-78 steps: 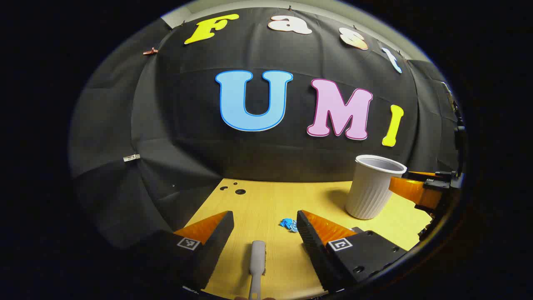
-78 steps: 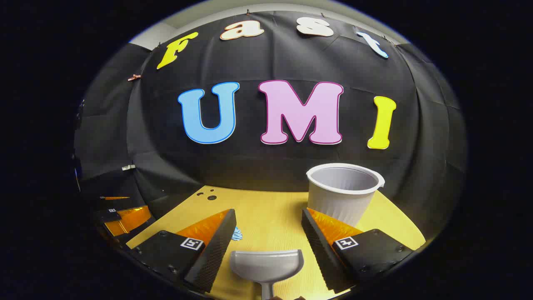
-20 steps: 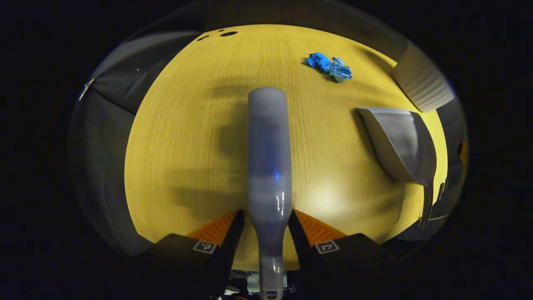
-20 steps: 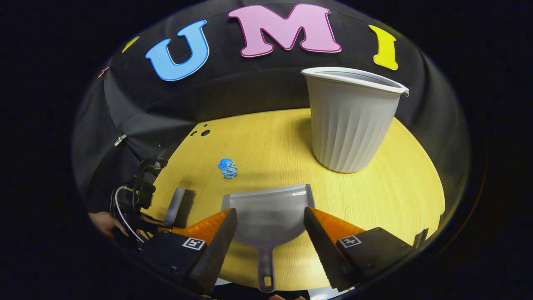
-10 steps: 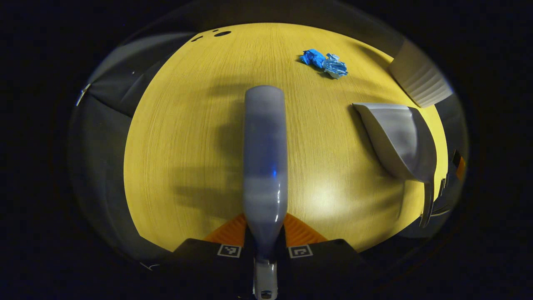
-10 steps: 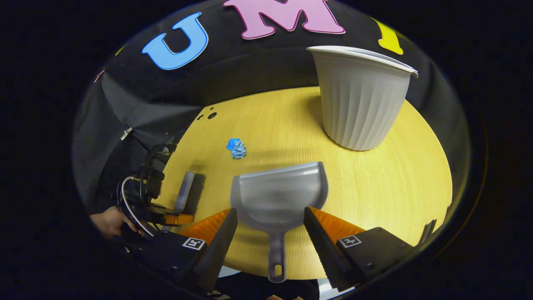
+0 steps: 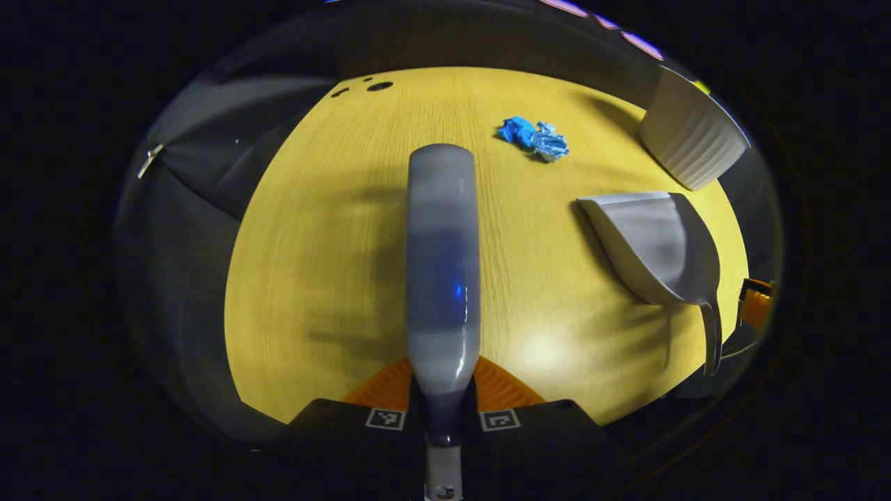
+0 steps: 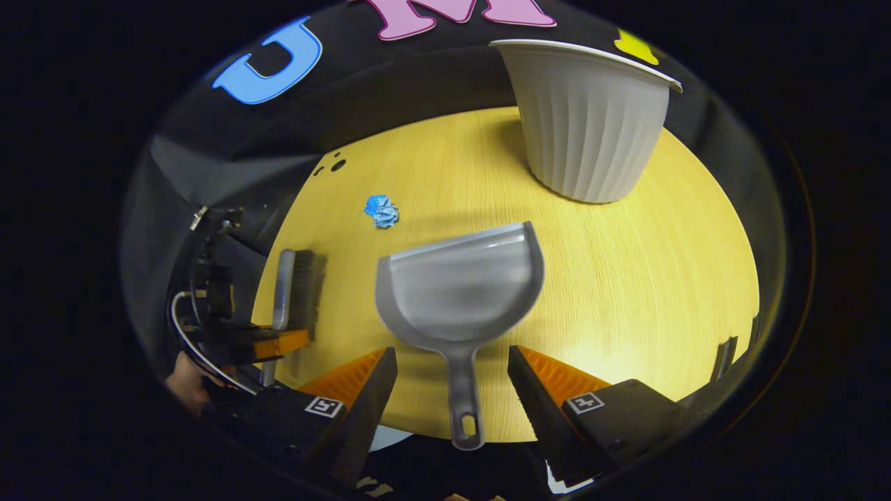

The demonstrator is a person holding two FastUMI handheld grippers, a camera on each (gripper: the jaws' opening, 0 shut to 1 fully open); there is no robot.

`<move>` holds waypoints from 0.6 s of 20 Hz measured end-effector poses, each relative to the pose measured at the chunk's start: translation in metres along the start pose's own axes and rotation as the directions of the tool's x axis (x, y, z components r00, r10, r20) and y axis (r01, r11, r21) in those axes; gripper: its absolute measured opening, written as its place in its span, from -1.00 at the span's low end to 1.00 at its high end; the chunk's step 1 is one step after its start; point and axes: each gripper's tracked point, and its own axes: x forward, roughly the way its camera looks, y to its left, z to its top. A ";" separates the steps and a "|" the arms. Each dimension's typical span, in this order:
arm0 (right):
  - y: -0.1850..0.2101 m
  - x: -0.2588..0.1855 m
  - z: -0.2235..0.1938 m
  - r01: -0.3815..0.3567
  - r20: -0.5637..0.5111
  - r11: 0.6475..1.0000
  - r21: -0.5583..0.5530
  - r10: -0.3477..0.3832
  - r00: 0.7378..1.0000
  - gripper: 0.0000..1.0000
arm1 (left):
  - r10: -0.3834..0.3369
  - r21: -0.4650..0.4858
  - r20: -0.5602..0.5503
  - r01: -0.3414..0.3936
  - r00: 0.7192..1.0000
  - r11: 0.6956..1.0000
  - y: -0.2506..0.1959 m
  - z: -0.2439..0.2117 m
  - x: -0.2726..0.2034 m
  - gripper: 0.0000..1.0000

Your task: Pick up the small broom and dustpan from the desktop, sweep the trash into the dustpan with the broom, and then empty the trash into the garbage bin.

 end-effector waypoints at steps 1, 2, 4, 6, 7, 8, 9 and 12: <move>0.001 0.005 -0.004 0.005 -0.017 1.000 -0.008 -0.005 1.000 0.99 | -0.010 -0.002 0.013 0.010 1.000 1.000 0.000 0.003 -0.005 -0.51; -0.001 0.012 -0.008 0.017 -0.032 1.000 -0.025 -0.017 0.999 0.99 | -0.018 -0.005 0.022 0.019 1.000 1.000 0.000 0.007 -0.010 -0.57; -0.001 0.023 -0.015 0.026 -0.057 0.998 -0.057 -0.029 0.998 0.98 | -0.034 -0.010 0.035 0.035 0.999 0.999 0.001 0.013 -0.019 -0.52; -0.006 0.039 -0.022 0.046 -0.071 0.997 -0.068 -0.051 0.996 0.99 | -0.037 -0.005 0.043 0.038 0.998 0.999 0.005 0.019 -0.026 -0.51; -0.008 0.047 -0.027 0.055 -0.088 0.996 -0.069 -0.061 0.994 0.99 | -0.032 0.003 0.049 0.032 0.998 0.999 0.009 0.023 -0.028 -0.51; -0.012 0.054 -0.031 0.066 -0.108 0.996 -0.067 -0.073 0.991 0.99 | -0.023 0.012 0.055 0.023 0.998 1.000 0.013 0.027 -0.030 -0.51; -0.014 0.060 -0.036 0.073 -0.127 0.995 -0.063 -0.081 0.989 0.98 | -0.010 0.022 0.052 0.009 0.999 1.000 0.018 0.029 -0.031 -0.51; -0.016 0.073 -0.043 0.087 -0.161 0.994 -0.060 -0.096 0.982 0.97 | -0.004 0.034 0.049 0.002 0.999 0.999 0.023 0.042 -0.030 -0.51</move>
